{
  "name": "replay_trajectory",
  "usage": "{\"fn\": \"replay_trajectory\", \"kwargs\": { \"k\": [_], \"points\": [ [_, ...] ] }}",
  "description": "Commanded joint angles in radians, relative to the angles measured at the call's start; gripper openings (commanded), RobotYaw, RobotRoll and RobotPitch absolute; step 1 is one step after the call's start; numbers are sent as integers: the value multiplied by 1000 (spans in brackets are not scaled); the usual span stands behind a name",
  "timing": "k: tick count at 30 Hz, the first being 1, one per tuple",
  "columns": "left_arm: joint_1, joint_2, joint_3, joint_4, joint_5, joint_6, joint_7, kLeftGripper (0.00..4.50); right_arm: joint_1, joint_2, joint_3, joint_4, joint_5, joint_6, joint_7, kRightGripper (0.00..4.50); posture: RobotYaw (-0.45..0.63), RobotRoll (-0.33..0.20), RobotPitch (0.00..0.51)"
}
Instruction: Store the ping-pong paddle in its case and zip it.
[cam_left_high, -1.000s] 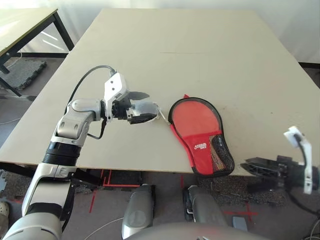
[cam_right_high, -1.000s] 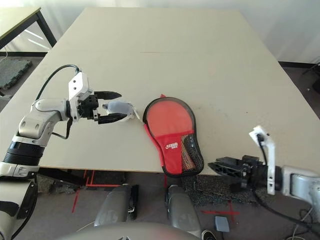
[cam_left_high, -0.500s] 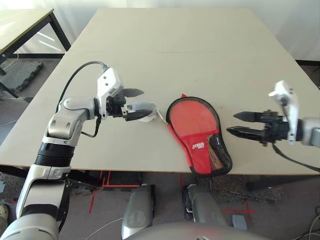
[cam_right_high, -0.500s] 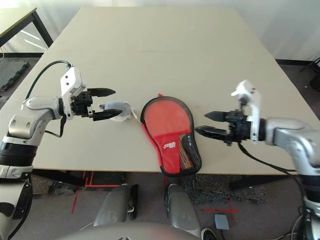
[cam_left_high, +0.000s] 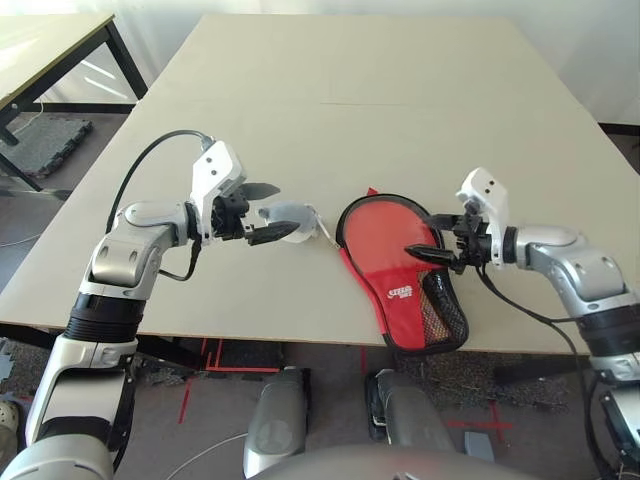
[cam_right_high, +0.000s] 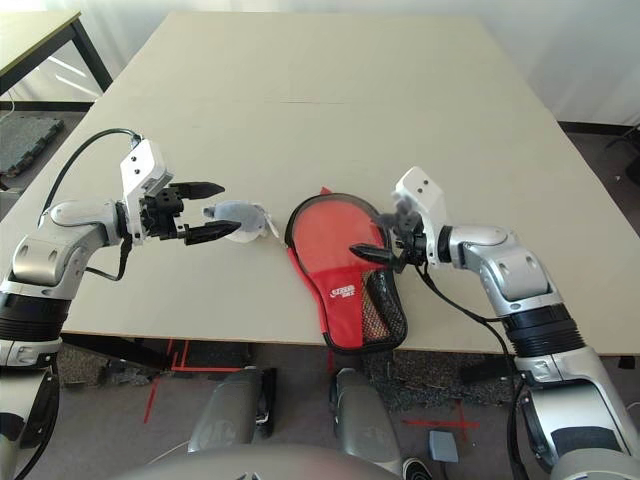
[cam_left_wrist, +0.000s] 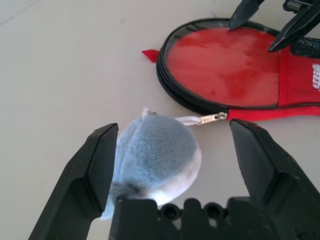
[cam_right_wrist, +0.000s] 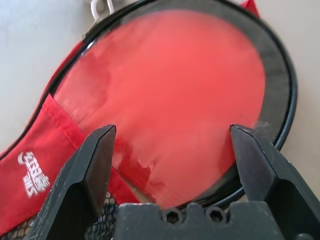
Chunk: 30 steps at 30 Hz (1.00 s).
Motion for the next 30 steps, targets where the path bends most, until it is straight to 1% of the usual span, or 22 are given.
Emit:
{"fn": "replay_trajectory", "kwargs": {
  "k": [1, 10, 15, 17, 18, 21, 22, 23, 25, 27, 28, 29, 30],
  "points": [
    [-16, 11, -49, 13, 41, 6, -2, 4500, 28, 0, 35, 12, -34, 11, 10, 4481, 160, 0, 115],
    [-83, 10, -134, 117, 155, -72, -5, 4500, 37, 15, 43, 0, -78, -8, 2, 4481, 146, 0, 112],
    [-122, 15, -197, 215, 272, -131, 23, 4500, 37, 22, 41, -6, -84, -6, 2, 4481, 145, 0, 115],
    [-137, 12, -218, 257, 316, -159, 36, 4107, 33, 25, 39, -6, -85, -4, 2, 4500, 144, 0, 117],
    [-146, 7, -228, 279, 334, -174, 38, 3836, 32, 26, 39, -5, -86, -4, 2, 4500, 144, 0, 117],
    [-182, -21, -237, 334, 365, -208, 55, 2749, 29, 29, 38, -2, -90, -4, 1, 4500, 143, 0, 118],
    [-197, -35, -235, 350, 365, -216, 59, 2353, 29, 30, 38, -1, -91, -4, 0, 4500, 142, 0, 117],
    [-213, -52, -233, 365, 363, -221, 60, 2089, 29, 32, 38, 1, -94, -5, -1, 4500, 141, 0, 118],
    [-239, -80, -228, 387, 356, -223, 54, 1270, 31, 34, 39, 3, -100, -4, -5, 4500, 137, 0, 119],
    [-265, -104, -226, 409, 358, -230, 54, 624, 34, 37, 42, 8, -112, -2, -12, 4500, 135, 0, 119],
    [-280, -116, -228, 427, 362, -238, 54, 338, 36, 39, 44, 11, -118, -4, -16, 4500, 133, 0, 120],
    [-294, -127, -228, 446, 367, -244, 56, 190, 37, 40, 47, 14, -125, -7, -19, 4500, 133, 0, 120],
    [-308, -138, -228, 466, 373, -253, 61, 150, 39, 42, 50, 15, -131, -8, -23, 4500, 133, 0, 120]
  ]
}}
